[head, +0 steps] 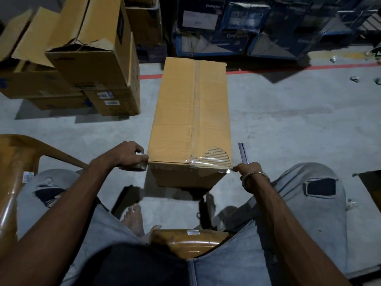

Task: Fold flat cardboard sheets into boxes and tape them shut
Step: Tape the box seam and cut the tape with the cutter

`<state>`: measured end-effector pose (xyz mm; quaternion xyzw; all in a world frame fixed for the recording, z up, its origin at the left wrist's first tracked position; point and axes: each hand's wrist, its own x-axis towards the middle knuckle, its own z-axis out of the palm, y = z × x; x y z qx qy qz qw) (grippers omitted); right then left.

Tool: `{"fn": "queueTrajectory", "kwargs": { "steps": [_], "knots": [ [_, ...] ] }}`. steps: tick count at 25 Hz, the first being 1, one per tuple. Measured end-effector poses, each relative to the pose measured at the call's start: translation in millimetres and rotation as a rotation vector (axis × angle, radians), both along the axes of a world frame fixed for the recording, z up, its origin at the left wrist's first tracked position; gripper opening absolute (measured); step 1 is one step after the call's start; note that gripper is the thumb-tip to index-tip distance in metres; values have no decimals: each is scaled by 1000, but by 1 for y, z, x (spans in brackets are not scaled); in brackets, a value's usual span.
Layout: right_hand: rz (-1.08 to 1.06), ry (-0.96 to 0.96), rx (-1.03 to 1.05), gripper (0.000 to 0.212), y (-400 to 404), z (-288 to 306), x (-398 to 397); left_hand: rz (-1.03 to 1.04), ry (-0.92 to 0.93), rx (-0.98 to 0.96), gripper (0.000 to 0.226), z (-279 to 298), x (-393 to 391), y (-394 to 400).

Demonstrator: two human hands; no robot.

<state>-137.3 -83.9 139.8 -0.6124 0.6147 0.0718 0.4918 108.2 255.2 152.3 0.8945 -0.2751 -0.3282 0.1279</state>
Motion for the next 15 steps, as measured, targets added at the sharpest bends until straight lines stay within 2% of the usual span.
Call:
{"fn": "queueTrajectory", "kwargs": {
  "steps": [1,4,6,9,11,15],
  "knots": [
    [-4,4,-65,38,4,1,0,2,7,1,28,0,0,0],
    [33,-7,-395,22,16,18,0,-2,51,-19,22,2,1,-2],
    [131,-106,-590,20,31,37,9,-17,77,-36,20,3,1,-3],
    [472,-297,-585,23,72,50,32,-16,112,-52,20,7,3,-3],
    [672,-348,-558,28,104,48,50,-3,149,-65,20,8,5,-2],
    [823,-359,-496,39,155,40,94,19,181,-74,19,8,5,-1]
  ]
}}
